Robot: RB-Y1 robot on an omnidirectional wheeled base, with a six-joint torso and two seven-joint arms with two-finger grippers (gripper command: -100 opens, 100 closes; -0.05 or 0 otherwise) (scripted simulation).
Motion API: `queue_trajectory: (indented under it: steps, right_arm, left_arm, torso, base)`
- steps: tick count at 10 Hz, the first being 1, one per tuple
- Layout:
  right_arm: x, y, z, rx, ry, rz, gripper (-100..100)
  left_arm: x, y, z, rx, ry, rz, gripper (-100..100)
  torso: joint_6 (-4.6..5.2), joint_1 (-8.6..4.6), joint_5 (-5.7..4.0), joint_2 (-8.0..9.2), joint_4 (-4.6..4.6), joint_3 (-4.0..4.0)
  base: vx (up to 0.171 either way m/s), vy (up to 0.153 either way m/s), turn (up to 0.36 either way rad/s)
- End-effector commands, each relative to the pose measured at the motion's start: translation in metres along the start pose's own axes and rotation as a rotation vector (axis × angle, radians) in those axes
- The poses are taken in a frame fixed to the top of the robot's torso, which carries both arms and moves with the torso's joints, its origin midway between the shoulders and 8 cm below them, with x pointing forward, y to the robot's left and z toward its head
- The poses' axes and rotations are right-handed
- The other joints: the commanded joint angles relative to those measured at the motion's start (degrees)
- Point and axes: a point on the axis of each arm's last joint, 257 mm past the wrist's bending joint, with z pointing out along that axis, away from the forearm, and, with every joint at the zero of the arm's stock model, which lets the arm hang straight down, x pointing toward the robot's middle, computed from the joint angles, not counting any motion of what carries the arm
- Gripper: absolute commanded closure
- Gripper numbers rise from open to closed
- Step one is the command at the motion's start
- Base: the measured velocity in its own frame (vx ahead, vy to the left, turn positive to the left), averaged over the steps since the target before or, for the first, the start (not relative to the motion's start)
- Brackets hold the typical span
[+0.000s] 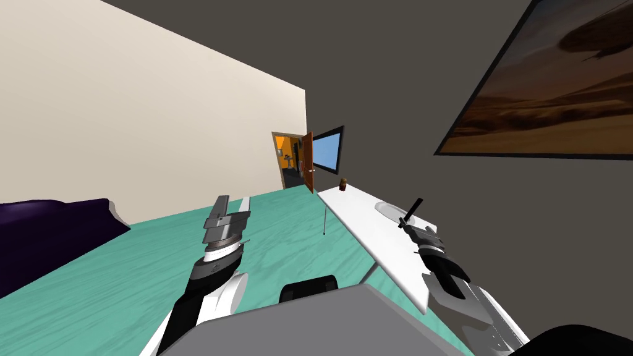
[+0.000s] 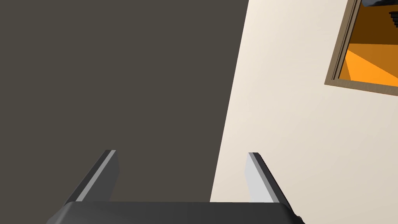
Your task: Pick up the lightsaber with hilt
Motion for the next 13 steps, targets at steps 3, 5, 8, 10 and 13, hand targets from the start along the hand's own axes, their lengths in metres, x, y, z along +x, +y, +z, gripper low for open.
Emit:
queue_trajectory:
  steps: [3, 5, 8, 10, 13]
  right_arm:
    - [-0.022, -0.027, -0.009, 0.03, -0.051, -0.047, -100]
    - [-0.009, -0.04, -0.012, 0.08, -0.025, -0.05, -100]
    - [0.016, -0.043, -0.011, 0.12, 0.024, -0.025, -100]
    - [0.034, -0.044, -0.01, 0.15, 0.061, -0.006, -100]
    - [0.038, -0.044, -0.009, 0.157, 0.07, -0.002, 0]
  left_arm:
    - [0.0, 0.0, 0.0, 0.0, 0.0, 0.0, 0]
    - [0.0, 0.0, 0.0, 0.0, 0.0, 0.0, 0]
    - [0.0, 0.0, 0.0, 0.0, 0.0, 0.001, 0]
    - [0.0, 0.0, 0.0, 0.0, 0.0, 0.001, 0]
    - [0.0, 0.0, 0.0, 0.0, 0.0, 0.001, 0]
  torso:
    - [-0.01, -0.25, -0.05, -0.1, -0.02, -0.05]
    - [0.0, -0.31, -0.06, -0.28, -0.06, -0.16]
    - [-0.02, -1.45, -0.31, -0.48, -0.11, -0.28]
    - [0.0, -1.63, -0.36, -0.42, -0.1, -0.25]
    - [-0.02, -1.35, -0.32, -0.09, -0.03, -0.06]
  base:
    - [0.046, 0.176, 0.025]
    - [0.142, 0.085, -0.069]
    - [0.14, -0.128, -0.083]
    - [0.1, -0.167, -0.12]
    - [0.038, -0.088, -0.038]
